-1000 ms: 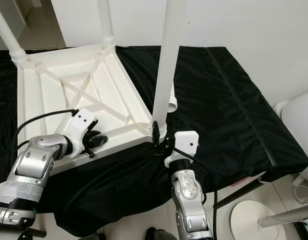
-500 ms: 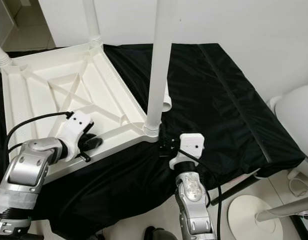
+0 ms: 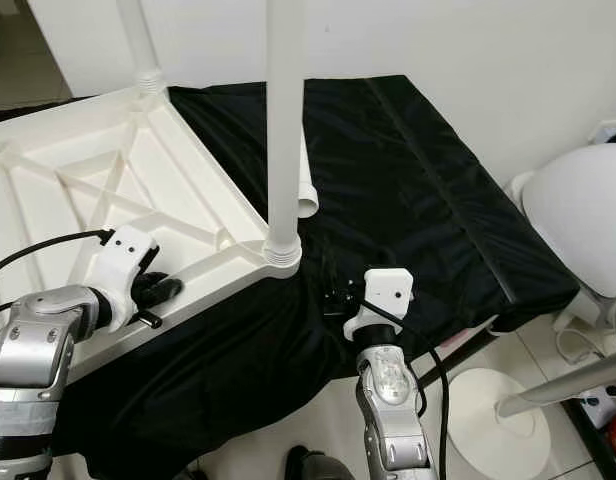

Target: Building children table

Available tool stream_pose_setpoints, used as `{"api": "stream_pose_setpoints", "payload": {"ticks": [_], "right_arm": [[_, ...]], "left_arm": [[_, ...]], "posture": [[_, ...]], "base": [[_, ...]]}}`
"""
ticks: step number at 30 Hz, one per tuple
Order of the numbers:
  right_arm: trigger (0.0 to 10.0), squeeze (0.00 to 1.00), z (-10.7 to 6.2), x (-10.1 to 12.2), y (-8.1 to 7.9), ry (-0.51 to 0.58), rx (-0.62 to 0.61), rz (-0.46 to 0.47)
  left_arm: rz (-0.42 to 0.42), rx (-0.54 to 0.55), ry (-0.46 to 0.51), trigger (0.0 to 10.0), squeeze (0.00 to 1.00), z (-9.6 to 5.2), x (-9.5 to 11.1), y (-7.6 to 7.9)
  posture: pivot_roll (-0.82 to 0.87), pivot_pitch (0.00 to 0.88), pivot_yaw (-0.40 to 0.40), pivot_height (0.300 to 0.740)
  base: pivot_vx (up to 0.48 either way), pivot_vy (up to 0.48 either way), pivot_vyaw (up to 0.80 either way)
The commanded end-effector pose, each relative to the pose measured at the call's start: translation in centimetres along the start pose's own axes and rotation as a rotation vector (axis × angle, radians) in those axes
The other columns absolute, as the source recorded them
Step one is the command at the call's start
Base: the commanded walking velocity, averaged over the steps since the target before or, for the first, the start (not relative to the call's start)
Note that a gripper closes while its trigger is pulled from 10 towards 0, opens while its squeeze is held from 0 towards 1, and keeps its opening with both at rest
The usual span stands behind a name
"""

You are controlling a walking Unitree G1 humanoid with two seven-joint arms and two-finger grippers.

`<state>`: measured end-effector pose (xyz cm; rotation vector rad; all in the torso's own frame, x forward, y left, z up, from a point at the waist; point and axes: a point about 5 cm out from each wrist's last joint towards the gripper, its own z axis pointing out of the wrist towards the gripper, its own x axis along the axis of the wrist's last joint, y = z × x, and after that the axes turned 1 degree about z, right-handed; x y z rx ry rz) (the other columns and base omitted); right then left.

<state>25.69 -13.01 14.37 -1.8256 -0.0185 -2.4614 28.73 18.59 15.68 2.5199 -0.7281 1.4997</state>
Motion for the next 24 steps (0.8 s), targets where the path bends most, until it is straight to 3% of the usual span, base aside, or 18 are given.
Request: {"api": "stream_pose_setpoints", "payload": {"ticks": [1, 2, 8, 9, 10, 11, 16, 17, 18, 19, 24], "right_arm": [[10.0, 0.0, -0.1, -0.1, 0.2, -0.012, 0.003, -0.002], [10.0, 0.0, -0.1, -0.1, 0.2, -0.012, 0.004, -0.005], [10.0, 0.0, -0.1, -0.1, 0.3, -0.013, 0.003, -0.008], [10.0, 0.0, -0.2, -0.1, 0.3, -0.015, 0.003, -0.008], [10.0, 0.0, -0.2, -0.1, 0.3, -0.017, 0.003, -0.008], [10.0, 0.0, -0.2, -0.1, 0.3, -0.017, 0.003, -0.008], [10.0, 0.0, -0.4, -0.2, 0.5, -0.02, 0.009, -0.014], [10.0, 0.0, -0.4, -0.2, 0.5, -0.02, 0.009, -0.014], [10.0, 0.0, -0.4, -0.2, 0.5, -0.02, 0.012, -0.015], [10.0, 0.0, -0.4, -0.2, 0.4, -0.02, 0.014, -0.015], [10.0, 0.0, -0.5, -0.3, 0.4, -0.021, 0.016, -0.015]], "left_arm": [[-0.091, 0.415, -0.18, 0.0, 0.0, -1.2, -3.7, -3.4], [-0.074, 0.385, -0.171, 10.0, 0.0, -1.0, -3.5, -2.9], [-0.068, 0.364, -0.164, 10.0, 0.0, -0.8, -3.3, -2.6], [-0.056, 0.341, -0.127, 10.0, 0.0, -0.6, -2.8, -2.2], [-0.048, 0.326, -0.101, 10.0, 1.0, -0.6, -2.5, -2.0], [-0.048, 0.326, -0.101, 10.0, 1.0, -0.6, -2.5, -2.0], [-0.049, 0.091, 0.187, 10.0, 1.0, -0.6, 1.5, 0.5], [-0.049, 0.091, 0.187, 10.0, 1.0, -0.6, 1.5, 0.5], [0.02, -0.013, 0.28, 10.0, 0.35, -1.1, 2.8, 1.7], [0.057, -0.044, 0.307, 10.0, 0.0, -1.3, 3.1, 2.1], [0.113, -0.056, 0.339, 10.0, 0.0, -1.5, 3.5, 2.4]], "posture": [[0.08, 0.174, -0.029, 0.74], [0.08, 0.178, -0.028, 0.74], [0.08, 0.178, -0.026, 0.74], [0.08, 0.182, -0.027, 0.74], [0.08, 0.182, -0.027, 0.74], [0.08, 0.182, -0.027, 0.74], [0.08, 0.183, -0.027, 0.74], [0.08, 0.183, -0.027, 0.74], [0.08, 0.183, -0.027, 0.74], [0.08, 0.183, -0.027, 0.74], [0.08, 0.183, -0.026, 0.74]], "base": [[0.0, 0.0, 0.0], [0.0, 0.0, 0.0], [0.0, 0.0, 0.0], [0.0, 0.0, 0.0], [0.0, 0.0, 0.0], [0.0, 0.0, 0.0], [0.0, 0.0, 0.0], [0.0, 0.0, 0.0], [0.0, 0.0, 0.0], [0.0, 0.0, 0.0], [0.0, 0.0, 0.0]]}}
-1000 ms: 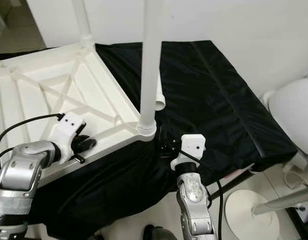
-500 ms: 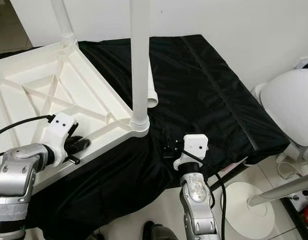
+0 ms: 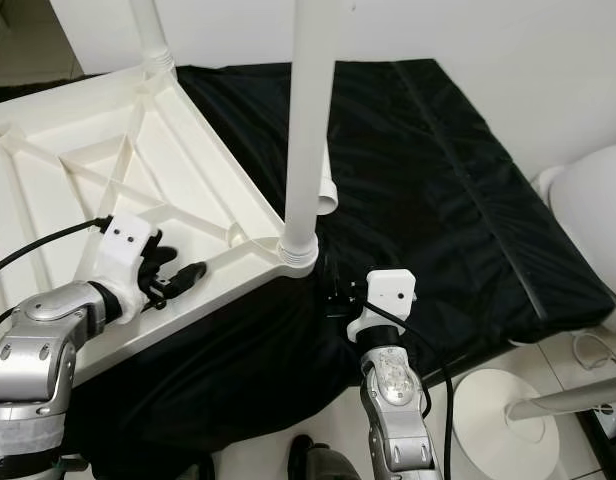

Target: Building children table

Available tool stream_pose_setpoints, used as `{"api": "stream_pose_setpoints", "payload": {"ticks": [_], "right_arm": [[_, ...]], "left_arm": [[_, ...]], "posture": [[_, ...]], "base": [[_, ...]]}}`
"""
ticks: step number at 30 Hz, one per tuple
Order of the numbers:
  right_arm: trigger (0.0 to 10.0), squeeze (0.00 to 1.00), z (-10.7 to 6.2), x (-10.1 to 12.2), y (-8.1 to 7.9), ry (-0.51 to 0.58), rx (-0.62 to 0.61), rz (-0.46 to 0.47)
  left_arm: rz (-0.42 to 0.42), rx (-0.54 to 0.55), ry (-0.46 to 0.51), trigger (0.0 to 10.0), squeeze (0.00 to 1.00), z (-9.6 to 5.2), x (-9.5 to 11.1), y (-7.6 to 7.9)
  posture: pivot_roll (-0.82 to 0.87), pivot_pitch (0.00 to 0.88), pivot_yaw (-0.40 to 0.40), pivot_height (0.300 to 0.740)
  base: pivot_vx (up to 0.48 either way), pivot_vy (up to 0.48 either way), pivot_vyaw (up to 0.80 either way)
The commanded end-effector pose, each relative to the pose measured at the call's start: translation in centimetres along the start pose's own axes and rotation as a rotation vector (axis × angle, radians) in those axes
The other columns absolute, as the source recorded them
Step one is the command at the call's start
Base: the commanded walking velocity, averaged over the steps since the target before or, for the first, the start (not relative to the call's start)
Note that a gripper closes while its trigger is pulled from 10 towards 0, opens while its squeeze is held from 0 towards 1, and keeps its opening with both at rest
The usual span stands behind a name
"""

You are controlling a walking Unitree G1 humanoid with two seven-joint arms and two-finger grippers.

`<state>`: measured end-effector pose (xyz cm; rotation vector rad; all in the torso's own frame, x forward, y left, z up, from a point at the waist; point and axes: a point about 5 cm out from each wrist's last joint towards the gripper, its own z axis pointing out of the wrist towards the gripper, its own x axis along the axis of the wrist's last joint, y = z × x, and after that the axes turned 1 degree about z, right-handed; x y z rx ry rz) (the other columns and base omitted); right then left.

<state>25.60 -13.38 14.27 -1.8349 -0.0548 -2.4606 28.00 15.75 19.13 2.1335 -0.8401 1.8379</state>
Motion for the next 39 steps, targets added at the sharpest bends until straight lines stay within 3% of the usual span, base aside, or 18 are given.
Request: {"api": "stream_pose_setpoints", "payload": {"ticks": [1, 5, 15, 16, 24, 25, 26, 27, 35, 39], "right_arm": [[10.0, 0.0, -0.3, -0.2, 0.0, -0.015, 0.001, 0.004], [10.0, 0.0, -0.3, -0.3, 0.0, -0.015, -0.003, 0.002], [10.0, 0.0, -0.4, -0.3, 0.1, -0.017, -0.013, 0.001], [10.0, 0.0, -0.4, -0.3, 0.2, -0.017, -0.017, 0.001], [10.0, 0.0, -0.4, -0.3, 0.2, -0.017, -0.019, 0.002], [10.0, 0.0, -0.4, -0.3, 0.2, -0.017, -0.019, 0.002], [10.0, 0.0, -0.4, -0.3, 0.2, -0.017, -0.019, 0.002], [10.0, 0.0, -0.3, -0.3, 0.2, -0.016, -0.019, 0.001], [10.0, 0.0, -0.3, -0.3, 0.1, -0.014, -0.02, 0.002], [10.0, 0.0, -0.2, -0.3, 0.2, -0.013, -0.027, 0.002]], "left_arm": [[0.036, 0.01, 0.011, 10.0, 0.0, -0.2, 0.1, 0.0], [0.057, -0.045, 0.034, 10.0, 0.0, -0.5, 0.3, -0.1], [0.042, -0.053, 0.056, 10.0, 0.0, -0.7, 0.2, -0.2], [-0.016, -0.113, 0.082, 10.0, 1.0, -0.9, 0.2, 0.2], [0.034, -0.164, 0.056, 10.0, 1.0, -1.0, -0.3, 1.3], [0.047, -0.144, 0.027, 10.0, 0.64, -0.9, -0.7, 1.3], [0.047, -0.144, 0.027, 10.0, 0.64, -0.9, -0.7, 1.3], [0.069, -0.114, -0.003, 10.0, 0.0, -0.7, -1.1, 1.1], [0.121, -0.027, -0.085, 10.0, 0.0, 0.1, -2.4, 0.7], [0.065, 0.1, -0.187, 10.0, 0.0, 0.7, -3.8, 0.1]], "posture": [[0.08, 0.183, -0.026, 0.74], [0.09, 0.186, -0.022, 0.74], [0.09, 0.187, -0.018, 0.74], [0.09, 0.187, -0.019, 0.74], [0.09, 0.185, -0.022, 0.74], [0.09, 0.185, -0.023, 0.74], [0.09, 0.185, -0.023, 0.74], [0.09, 0.185, -0.023, 0.74], [0.09, 0.181, -0.025, 0.74], [0.09, 0.175, -0.029, 0.74]], "base": [[0.0, 0.0, 0.0], [0.0, 0.0, 0.0], [0.0, 0.0, 0.0], [0.0, 0.0, 0.0], [0.0, 0.0, 0.0], [0.0, 0.0, 0.0], [0.0, 0.0, 0.0], [0.0, 0.0, 0.0], [0.0, 0.0, 0.0], [0.0, 0.0, 0.0]]}}
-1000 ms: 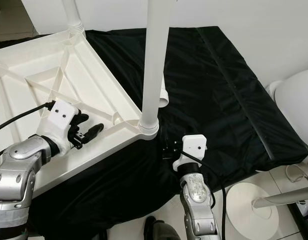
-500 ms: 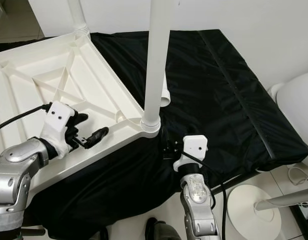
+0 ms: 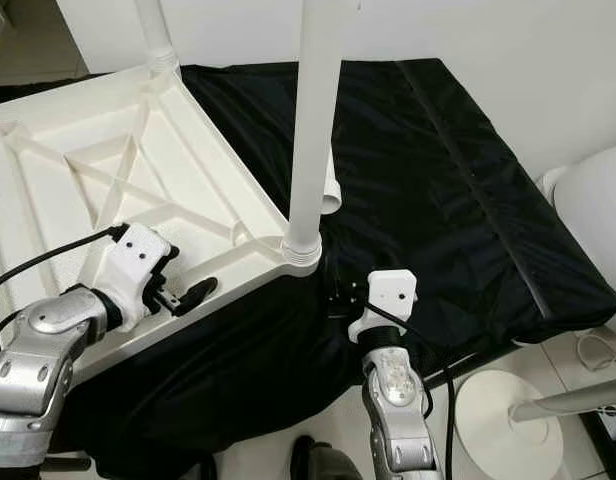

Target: Building children table

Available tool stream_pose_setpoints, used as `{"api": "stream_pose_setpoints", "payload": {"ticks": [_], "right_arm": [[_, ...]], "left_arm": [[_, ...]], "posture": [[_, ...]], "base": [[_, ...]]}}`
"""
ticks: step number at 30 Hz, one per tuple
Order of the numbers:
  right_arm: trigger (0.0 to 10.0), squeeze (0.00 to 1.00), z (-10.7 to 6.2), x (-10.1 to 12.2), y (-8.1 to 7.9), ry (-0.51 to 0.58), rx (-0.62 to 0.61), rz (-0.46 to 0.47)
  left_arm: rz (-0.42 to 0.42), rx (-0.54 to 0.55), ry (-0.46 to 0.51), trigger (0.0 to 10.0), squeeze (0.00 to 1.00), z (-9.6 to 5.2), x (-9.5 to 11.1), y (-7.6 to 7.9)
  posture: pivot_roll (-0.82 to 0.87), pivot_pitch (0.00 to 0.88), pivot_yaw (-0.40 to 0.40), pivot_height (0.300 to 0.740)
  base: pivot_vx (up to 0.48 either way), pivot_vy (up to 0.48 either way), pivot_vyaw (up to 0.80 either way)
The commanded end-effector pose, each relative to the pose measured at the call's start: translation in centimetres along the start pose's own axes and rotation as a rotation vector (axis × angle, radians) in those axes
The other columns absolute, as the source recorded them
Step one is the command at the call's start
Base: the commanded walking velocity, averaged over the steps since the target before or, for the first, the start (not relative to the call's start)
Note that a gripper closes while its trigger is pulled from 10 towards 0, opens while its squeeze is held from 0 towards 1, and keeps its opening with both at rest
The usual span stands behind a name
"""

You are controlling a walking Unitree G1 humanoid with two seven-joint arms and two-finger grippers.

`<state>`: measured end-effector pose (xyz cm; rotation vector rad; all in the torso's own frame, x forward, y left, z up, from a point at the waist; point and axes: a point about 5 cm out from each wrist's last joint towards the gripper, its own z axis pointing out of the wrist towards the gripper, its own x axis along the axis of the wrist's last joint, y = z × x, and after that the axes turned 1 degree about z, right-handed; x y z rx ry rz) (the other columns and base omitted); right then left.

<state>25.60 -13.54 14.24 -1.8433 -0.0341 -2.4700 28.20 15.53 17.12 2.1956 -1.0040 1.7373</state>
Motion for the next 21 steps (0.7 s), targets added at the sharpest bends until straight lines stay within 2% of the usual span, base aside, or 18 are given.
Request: {"api": "stream_pose_setpoints", "payload": {"ticks": [1, 8, 14, 15, 17, 18, 21], "right_arm": [[10.0, 0.0, -0.1, -0.2, 0.0, -0.011, -0.011, 0.004], [10.0, 0.0, 0.4, -0.2, 0.0, -0.003, -0.004, -0.003], [10.0, 0.0, 1.2, 0.0, 0.5, 0.018, 0.011, -0.025], [10.0, 0.0, 1.8, 0.3, 0.7, 0.037, 0.025, -0.045], [10.0, 0.0, 1.8, 0.3, 0.7, 0.037, 0.025, -0.045], [10.0, 0.0, 2.6, 0.8, 1.2, 0.063, 0.036, -0.074], [10.0, 0.0, 3.2, 1.3, 2.0, 0.087, 0.02, -0.099]], "left_arm": [[-0.044, 0.182, -0.116, 10.0, 0.0, 0.3, -2.2, -0.4], [-0.071, 0.219, -0.089, 10.0, 0.0, 1.1, -1.9, -0.7], [-0.086, 0.208, -0.05, 10.0, 0.0, 2.0, -1.5, -0.9], [-0.096, 0.195, -0.027, 10.0, 0.0, 2.4, -1.0, -1.0], [-0.096, 0.195, -0.027, 10.0, 0.0, 2.4, -1.0, -1.0], [-0.099, 0.169, 0.007, 10.0, 0.0, 3.0, -0.1, -0.9], [-0.1, 0.158, 0.017, 10.0, 0.0, 3.1, 0.3, -1.1]], "posture": [[0.09, 0.175, -0.029, 0.74], [0.08, 0.133, -0.053, 0.74], [0.07, 0.106, -0.05, 0.74], [0.05, 0.088, -0.019, 0.74], [0.05, 0.088, -0.019, 0.74], [0.04, 0.085, -0.005, 0.74], [0.03, 0.086, 0.014, 0.74]], "base": [[0.0, 0.0, 0.0], [0.0, 0.0, 0.0], [0.0, 0.0, 0.0], [0.0, 0.0, 0.0], [0.0, 0.0, 0.0], [0.0, 0.0, 0.0], [0.0, 0.0, 0.0]]}}
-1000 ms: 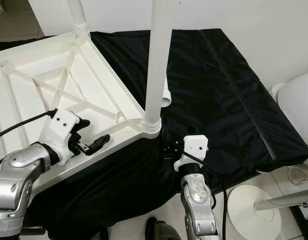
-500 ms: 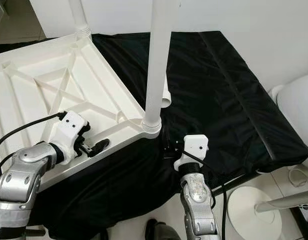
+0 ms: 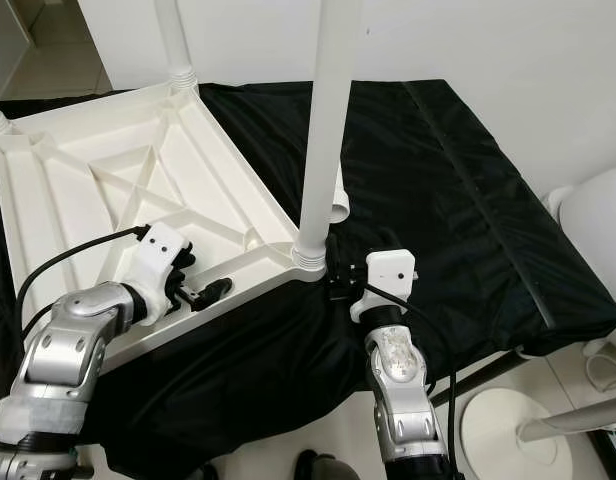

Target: Building children table

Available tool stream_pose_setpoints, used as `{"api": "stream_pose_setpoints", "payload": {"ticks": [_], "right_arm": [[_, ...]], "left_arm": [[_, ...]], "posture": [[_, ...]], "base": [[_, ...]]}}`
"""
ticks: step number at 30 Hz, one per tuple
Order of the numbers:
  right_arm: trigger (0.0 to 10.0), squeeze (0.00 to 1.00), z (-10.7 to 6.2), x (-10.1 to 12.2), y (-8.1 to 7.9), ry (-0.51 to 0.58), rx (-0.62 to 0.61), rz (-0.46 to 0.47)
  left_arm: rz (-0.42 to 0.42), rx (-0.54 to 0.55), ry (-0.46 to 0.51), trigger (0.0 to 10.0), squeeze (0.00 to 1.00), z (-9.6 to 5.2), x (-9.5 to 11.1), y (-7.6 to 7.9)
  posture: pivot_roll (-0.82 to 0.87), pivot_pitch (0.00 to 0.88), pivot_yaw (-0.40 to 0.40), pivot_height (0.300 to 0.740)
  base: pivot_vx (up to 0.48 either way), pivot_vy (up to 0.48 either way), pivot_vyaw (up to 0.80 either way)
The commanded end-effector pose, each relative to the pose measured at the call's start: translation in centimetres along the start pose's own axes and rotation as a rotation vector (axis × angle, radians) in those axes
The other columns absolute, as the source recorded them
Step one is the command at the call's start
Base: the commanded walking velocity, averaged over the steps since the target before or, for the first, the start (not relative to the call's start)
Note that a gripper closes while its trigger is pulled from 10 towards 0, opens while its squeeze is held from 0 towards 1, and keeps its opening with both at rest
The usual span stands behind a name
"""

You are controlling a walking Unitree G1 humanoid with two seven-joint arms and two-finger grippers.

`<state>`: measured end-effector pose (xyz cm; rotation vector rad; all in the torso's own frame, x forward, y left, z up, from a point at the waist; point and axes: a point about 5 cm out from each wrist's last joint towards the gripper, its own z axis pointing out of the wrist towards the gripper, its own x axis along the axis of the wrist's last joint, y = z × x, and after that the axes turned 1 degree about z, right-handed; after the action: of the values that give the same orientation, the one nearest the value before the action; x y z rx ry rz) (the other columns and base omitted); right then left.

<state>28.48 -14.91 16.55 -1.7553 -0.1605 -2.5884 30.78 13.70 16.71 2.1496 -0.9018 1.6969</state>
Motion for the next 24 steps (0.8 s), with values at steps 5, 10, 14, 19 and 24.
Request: {"api": "stream_pose_setpoints", "payload": {"ticks": [5, 10, 14, 19, 24], "right_arm": [[10.0, 0.0, 0.0, -0.1, 0.8, 0.008, -0.032, -0.017], [10.0, 0.0, -0.5, -0.4, 0.4, -0.006, -0.03, -0.009], [10.0, 0.0, -0.6, -0.7, 0.1, -0.016, -0.022, 0.0], [10.0, 0.0, -0.3, -0.8, 0.0, -0.013, -0.012, 0.005], [10.0, 0.0, -0.2, -0.8, -0.1, -0.014, -0.008, 0.008]], "left_arm": [[0.042, 0.229, -0.07, 10.0, 0.0, -0.2, -1.2, -1.6], [0.052, 0.276, -0.15, 10.0, 0.0, -0.7, -2.8, -2.1], [0.036, 0.301, -0.174, 10.0, 0.0, -0.9, -3.3, -2.1], [0.022, 0.364, -0.216, 5.0, 0.0, -1.4, -4.1, -2.8], [0.006, 0.411, -0.233, 0.0, 0.0, -1.9, -4.5, -3.3]], "posture": [[0.03, 0.087, 0.013, 0.74], [0.04, 0.105, 0.004, 0.74], [0.05, 0.115, -0.009, 0.74], [0.06, 0.115, -0.014, 0.74], [0.07, 0.114, -0.022, 0.74]], "base": [[0.0, 0.0, 0.0], [0.0, 0.0, 0.0], [0.0, 0.0, 0.0], [0.0, 0.0, 0.0], [0.0, 0.0, 0.0]]}}
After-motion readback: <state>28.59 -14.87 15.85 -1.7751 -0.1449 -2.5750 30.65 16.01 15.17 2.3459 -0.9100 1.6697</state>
